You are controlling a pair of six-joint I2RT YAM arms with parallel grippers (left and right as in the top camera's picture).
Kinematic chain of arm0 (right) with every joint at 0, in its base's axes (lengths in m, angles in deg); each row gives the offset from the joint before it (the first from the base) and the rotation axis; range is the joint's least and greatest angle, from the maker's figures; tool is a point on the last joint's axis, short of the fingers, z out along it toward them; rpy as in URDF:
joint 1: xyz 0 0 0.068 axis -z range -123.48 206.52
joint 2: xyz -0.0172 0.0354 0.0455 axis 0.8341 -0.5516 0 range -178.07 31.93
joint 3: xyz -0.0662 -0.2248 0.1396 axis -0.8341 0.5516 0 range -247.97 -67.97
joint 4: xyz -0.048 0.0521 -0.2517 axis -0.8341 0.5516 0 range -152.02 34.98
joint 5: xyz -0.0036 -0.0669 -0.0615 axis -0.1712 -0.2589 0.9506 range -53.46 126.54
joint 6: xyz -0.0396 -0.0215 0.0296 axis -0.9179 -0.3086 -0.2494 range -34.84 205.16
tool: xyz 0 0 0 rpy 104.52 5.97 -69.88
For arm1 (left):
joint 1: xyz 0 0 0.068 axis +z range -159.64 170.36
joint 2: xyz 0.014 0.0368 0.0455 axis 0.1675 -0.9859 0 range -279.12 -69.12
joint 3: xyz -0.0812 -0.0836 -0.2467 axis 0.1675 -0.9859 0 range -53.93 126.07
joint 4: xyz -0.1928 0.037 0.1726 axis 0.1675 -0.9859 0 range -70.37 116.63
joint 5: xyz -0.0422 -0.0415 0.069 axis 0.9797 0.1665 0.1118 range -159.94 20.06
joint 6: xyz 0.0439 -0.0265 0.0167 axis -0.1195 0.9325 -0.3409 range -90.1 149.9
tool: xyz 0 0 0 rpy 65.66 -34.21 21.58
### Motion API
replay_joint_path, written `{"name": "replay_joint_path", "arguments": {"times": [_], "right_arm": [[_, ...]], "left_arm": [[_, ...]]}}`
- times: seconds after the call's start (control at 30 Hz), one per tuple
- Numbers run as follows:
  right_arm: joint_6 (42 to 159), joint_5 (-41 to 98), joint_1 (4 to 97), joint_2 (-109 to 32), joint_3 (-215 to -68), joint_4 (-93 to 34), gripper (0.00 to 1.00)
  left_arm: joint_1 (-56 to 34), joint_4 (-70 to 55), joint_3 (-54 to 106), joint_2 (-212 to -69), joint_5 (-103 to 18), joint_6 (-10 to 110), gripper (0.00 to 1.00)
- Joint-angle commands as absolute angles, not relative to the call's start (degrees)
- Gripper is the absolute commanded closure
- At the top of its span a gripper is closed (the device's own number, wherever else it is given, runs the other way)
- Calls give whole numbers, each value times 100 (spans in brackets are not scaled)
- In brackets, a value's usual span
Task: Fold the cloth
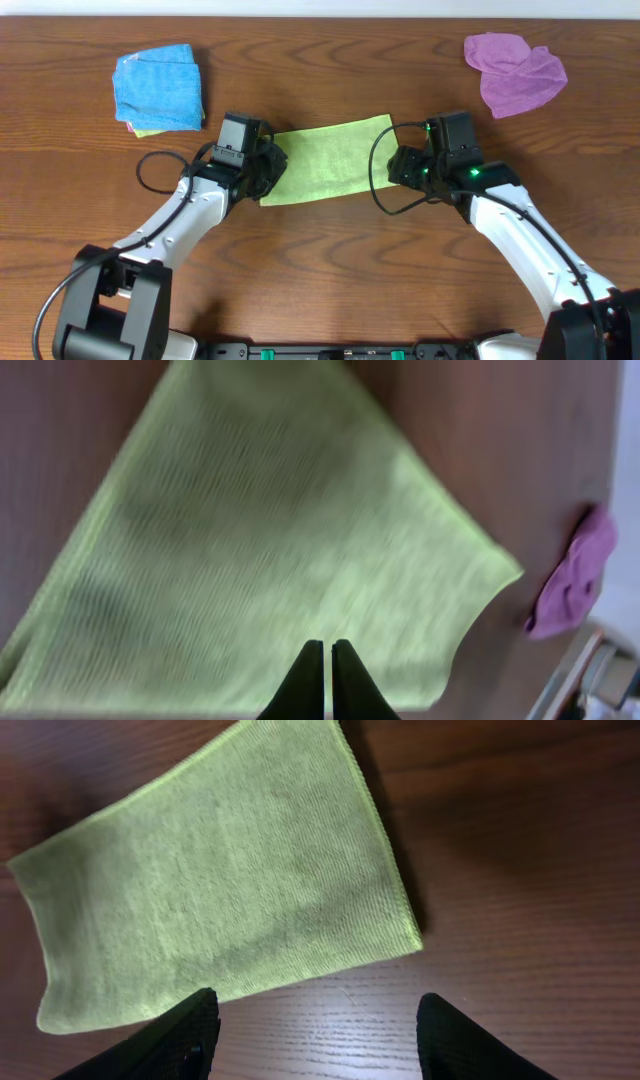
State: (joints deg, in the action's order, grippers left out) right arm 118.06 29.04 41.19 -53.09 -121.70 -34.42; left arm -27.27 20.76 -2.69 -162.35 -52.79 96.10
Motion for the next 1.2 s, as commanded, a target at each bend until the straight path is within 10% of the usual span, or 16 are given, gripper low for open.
{"name": "replay_joint_path", "arguments": {"times": [0.0,1.17], "right_arm": [[11900,2788,4150,-5241,-12218,-3501,35],[12580,3030,4150,-6533,-12065,-3836,34]], "left_arm": [[-2692,2374,-234,-16611,-5791,9610,94],[-2692,2236,-234,-17289,-6243,8858,94]]}}
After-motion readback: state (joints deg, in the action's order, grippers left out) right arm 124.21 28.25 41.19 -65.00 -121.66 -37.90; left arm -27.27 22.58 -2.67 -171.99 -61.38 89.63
